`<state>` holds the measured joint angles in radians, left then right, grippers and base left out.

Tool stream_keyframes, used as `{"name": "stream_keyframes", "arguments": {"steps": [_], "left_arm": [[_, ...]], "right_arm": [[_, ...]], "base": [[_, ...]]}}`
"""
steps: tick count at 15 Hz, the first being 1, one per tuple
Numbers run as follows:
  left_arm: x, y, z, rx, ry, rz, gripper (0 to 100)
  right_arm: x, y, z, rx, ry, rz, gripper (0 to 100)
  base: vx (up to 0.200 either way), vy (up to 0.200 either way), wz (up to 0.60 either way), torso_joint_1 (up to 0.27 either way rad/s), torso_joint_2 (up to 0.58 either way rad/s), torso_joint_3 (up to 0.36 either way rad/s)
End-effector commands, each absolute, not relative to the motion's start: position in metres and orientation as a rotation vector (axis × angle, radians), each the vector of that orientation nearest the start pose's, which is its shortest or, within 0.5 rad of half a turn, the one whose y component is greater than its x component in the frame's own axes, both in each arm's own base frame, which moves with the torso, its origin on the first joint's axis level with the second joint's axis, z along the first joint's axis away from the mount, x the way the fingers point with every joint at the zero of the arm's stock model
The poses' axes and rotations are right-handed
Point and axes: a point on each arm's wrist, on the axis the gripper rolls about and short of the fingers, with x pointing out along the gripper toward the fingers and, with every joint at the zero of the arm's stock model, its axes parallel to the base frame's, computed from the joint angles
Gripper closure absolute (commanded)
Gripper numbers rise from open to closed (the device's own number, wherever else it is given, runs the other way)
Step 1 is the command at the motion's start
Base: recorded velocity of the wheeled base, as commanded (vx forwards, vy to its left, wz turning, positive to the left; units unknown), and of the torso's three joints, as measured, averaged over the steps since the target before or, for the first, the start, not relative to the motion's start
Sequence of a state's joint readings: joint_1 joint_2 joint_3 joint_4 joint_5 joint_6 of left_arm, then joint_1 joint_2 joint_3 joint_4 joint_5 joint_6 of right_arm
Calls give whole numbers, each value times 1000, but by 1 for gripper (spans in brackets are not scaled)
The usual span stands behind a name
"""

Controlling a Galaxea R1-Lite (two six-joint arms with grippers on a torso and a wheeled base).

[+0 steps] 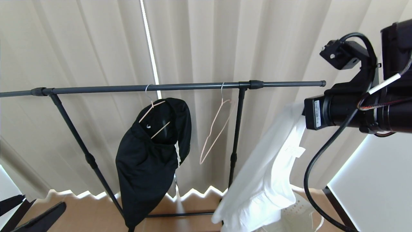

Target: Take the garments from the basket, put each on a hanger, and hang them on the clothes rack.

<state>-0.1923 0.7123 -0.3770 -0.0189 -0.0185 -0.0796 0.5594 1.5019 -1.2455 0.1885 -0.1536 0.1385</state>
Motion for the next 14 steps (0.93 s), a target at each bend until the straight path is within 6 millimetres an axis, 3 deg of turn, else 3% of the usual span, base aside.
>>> {"name": "stream_keyframes", "arguments": {"steps": [1, 2, 5, 11, 14], "left_arm": [[132, -65, 202, -65, 508, -325, 0], [139, -71, 204, -58, 519, -338, 0], [176, -120, 202, -41, 600, -432, 0], [196, -203, 175, -96, 493, -644, 0], [202, -226, 173, -91, 498, -682, 0]], "right_arm": [[236, 143, 294, 45, 457, 374, 100], [238, 145, 294, 61, 460, 371, 100], [247, 162, 286, 105, 495, 360, 100], [243, 186, 277, 72, 483, 258, 100], [247, 190, 272, 63, 497, 254, 100]], "base": [[0, 0, 0, 0, 0, 0], [0, 0, 0, 0, 0, 0], [0, 0, 0, 0, 0, 0], [0, 0, 0, 0, 0, 0], [0, 0, 0, 0, 0, 0]]}}
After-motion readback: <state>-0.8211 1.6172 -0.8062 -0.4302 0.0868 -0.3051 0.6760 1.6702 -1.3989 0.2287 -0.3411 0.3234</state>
